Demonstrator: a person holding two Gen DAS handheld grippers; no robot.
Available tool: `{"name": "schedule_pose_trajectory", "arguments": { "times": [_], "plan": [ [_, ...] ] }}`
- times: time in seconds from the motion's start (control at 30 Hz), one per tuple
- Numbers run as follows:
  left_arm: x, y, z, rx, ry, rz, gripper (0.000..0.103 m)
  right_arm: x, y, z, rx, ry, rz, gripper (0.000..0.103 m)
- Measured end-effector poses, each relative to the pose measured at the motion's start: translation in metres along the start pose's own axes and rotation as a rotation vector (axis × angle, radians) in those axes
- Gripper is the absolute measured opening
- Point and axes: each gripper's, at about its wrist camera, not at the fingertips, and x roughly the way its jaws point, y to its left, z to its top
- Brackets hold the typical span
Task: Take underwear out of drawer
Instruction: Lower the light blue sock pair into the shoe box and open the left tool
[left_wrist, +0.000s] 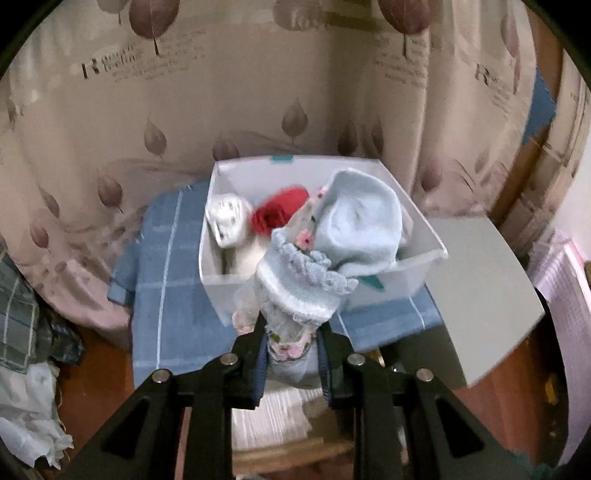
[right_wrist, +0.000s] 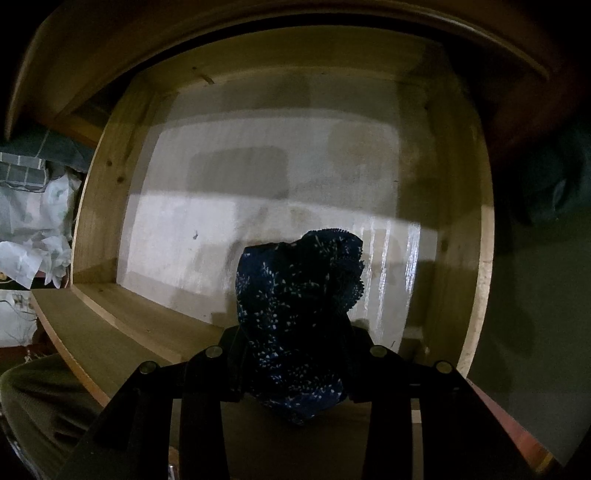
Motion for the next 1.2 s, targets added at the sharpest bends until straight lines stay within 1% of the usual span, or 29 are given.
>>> {"name": "schedule_pose_trajectory", "arguments": {
  "times": [0.07, 0.1, 0.17, 0.27, 0.3, 0.4, 0.47, 0.53, 0.6, 0.73, 0.83, 1.0, 1.2],
  "plan": [
    [0.005, -0.002, 0.011, 0.002, -0.013, 0.017, 0.023, 0.000, 0.000, 0.000, 0.000, 0.001, 0.001, 0.036],
    [0.007, -0.001, 0.018, -0.015, -0.019, 0.024, 0.023, 0.000, 0.000, 0.000, 0.000, 0.001, 0.002, 0.036],
    [0.016, 0.001, 0.031, -0.038, -0.015, 0.009, 0.023, 0.000, 0.000, 0.000, 0.001, 0.002, 0.005, 0.036],
    [0.029, 0.002, 0.047, -0.050, -0.033, 0.046, 0.023, 0.001, 0.001, 0.000, 0.001, 0.006, 0.008, 0.036],
    [0.035, 0.003, 0.052, -0.053, -0.048, 0.072, 0.023, 0.001, 0.000, 0.000, 0.001, 0.007, 0.009, 0.036],
    [0.054, 0.012, 0.062, -0.080, -0.038, 0.103, 0.023, 0.001, 0.001, 0.001, 0.002, 0.009, 0.016, 0.036],
    [0.068, 0.019, 0.064, -0.107, -0.011, 0.115, 0.023, 0.001, 0.000, 0.001, 0.007, 0.012, 0.019, 0.036],
    [0.079, 0.027, 0.064, -0.130, 0.004, 0.117, 0.023, 0.001, 0.001, 0.000, 0.008, 0.014, 0.021, 0.036],
    [0.090, 0.032, 0.063, -0.135, 0.025, 0.140, 0.023, 0.001, 0.001, 0.000, 0.008, 0.011, 0.022, 0.036],
    [0.110, 0.038, 0.057, -0.133, 0.063, 0.153, 0.023, 0.002, 0.001, -0.001, 0.011, 0.014, 0.022, 0.036],
    [0.118, 0.042, 0.052, -0.143, 0.067, 0.170, 0.023, 0.003, 0.001, -0.001, 0.012, 0.016, 0.022, 0.036],
    [0.132, 0.045, 0.044, -0.153, 0.111, 0.180, 0.024, 0.003, 0.002, -0.002, 0.014, 0.019, 0.019, 0.036],
    [0.133, 0.049, 0.038, -0.148, 0.110, 0.174, 0.028, 0.004, 0.002, -0.001, 0.007, 0.022, 0.013, 0.036]
  ]
}}
